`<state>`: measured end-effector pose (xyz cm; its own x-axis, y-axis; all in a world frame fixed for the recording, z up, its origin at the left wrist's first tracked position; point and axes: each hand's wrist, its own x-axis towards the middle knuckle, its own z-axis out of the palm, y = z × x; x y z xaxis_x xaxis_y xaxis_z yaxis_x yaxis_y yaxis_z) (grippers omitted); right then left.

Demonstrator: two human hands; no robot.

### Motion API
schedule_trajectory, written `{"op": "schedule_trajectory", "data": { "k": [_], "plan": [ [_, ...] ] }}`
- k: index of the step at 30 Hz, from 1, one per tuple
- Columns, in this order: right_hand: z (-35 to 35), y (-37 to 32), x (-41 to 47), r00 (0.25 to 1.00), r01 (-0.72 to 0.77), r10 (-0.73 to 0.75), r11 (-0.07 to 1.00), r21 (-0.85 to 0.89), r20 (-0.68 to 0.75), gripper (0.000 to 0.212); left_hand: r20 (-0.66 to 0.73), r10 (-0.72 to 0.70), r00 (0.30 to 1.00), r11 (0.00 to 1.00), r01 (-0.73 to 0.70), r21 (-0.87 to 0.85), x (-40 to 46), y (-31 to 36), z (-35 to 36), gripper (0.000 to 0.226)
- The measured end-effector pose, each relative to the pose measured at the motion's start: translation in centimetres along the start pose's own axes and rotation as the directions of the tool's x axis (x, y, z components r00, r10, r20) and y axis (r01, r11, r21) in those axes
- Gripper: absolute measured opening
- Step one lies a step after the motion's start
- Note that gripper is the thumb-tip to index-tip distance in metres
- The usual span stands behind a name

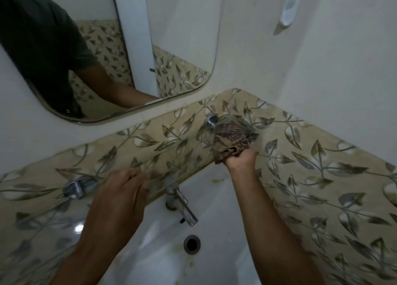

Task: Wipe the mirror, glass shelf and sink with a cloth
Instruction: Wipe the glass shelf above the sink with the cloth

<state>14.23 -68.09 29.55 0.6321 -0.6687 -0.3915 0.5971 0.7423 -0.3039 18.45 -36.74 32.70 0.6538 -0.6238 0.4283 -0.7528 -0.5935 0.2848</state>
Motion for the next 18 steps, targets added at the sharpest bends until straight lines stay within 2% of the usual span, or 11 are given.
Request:
{"op": "schedule_trajectory", "data": {
  "k": [2,5,7,10,12,16,18],
  "plan": [
    [-0.4,2.3,-2.5,0.999,-0.035,0.037,0.999,-0.034,0.037,0.045,-0.074,-0.063,0.995,0.998,0.062,-0.018,-0.8,-1.5,-0.6,0.035],
    [-0.8,6.6,-7.4,0.979,-0.191,0.198,0.973,-0.131,0.049,0.049,-0.148,-0.156,0.977,0.988,0.153,-0.030,-1.9,-3.4,-1.6,0.029],
    [-0.6,9.5,-10.7,0.946,-0.300,0.315,0.941,-0.157,0.077,0.054,-0.160,-0.187,0.969,0.982,0.186,-0.026,-2.6,-4.4,-2.0,0.028],
    [-1.0,13.8,-14.0,0.877,-0.442,0.463,0.882,-0.162,0.130,0.047,-0.149,-0.216,0.965,0.976,0.215,-0.026,-3.8,-5.6,-2.6,0.032],
    [-1.6,15.9,-15.7,0.825,-0.525,0.546,0.836,-0.162,0.143,0.050,-0.150,-0.244,0.958,0.970,0.243,-0.029,-4.6,-6.0,-3.1,0.034],
    [-3.3,17.9,-18.9,0.745,-0.615,0.657,0.743,-0.263,0.114,0.048,-0.167,-0.279,0.946,0.960,0.277,-0.034,-6.2,-6.6,-4.2,0.035],
    [-4.0,18.0,-20.3,0.730,-0.622,0.680,0.700,-0.350,0.063,0.047,-0.162,-0.278,0.947,0.960,0.279,-0.017,-6.8,-7.2,-4.5,0.034]
  ]
}}
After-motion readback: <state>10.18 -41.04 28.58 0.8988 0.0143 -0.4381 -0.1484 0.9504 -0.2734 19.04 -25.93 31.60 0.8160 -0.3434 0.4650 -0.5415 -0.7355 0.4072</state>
